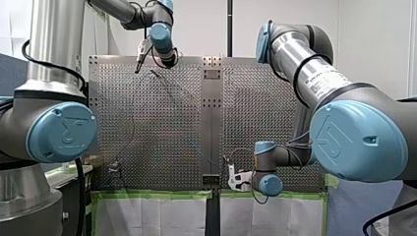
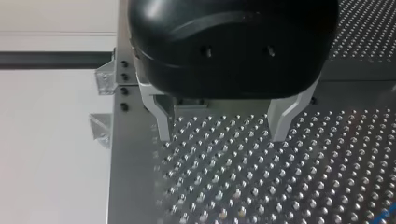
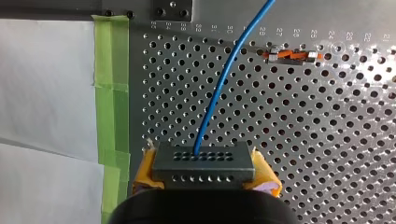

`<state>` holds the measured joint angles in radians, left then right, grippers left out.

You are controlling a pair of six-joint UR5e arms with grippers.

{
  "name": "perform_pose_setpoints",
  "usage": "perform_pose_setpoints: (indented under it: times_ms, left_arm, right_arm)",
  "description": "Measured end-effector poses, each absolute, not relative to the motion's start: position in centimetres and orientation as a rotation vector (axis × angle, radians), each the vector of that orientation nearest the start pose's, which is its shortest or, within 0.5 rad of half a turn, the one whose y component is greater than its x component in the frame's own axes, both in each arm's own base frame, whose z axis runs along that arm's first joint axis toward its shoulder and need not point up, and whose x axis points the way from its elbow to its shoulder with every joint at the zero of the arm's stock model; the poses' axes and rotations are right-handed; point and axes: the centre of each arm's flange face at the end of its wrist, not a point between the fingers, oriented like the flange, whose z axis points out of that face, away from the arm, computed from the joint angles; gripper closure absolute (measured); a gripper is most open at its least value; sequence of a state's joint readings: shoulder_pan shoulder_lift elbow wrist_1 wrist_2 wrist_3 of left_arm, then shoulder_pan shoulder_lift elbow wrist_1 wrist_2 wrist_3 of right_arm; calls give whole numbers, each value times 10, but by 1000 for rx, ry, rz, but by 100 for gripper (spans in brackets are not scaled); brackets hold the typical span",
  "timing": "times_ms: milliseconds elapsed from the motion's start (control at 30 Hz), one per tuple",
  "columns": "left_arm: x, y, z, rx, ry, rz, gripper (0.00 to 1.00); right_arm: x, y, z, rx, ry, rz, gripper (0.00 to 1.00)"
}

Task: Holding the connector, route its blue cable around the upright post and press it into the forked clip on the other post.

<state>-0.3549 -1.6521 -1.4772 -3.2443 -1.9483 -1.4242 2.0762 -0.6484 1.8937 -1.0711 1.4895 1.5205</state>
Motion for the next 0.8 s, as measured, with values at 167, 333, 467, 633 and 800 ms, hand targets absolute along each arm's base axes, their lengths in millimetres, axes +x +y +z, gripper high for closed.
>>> perform_pose_setpoints:
  times_ms: [167,333,467,633,800]
  left_arm:
    - [450,-291,466,167,1643,192,0]
    - [453,-317,444,212,1637,233,0]
    - [455,-336,426,242,1630,268,0]
    - [474,-339,405,238,1626,350,0]
    - [498,-335,392,212,1613,433,0]
  right_arm:
    - [388,-408,-68,1798,-918,1480,98]
    - [388,-407,-68,1799,-917,1479,98]
    - [388,-407,-68,1800,-916,1479,98]
    - [389,-406,-68,1802,-915,1480,98]
    - [390,-406,-68,1803,-914,1481,98]
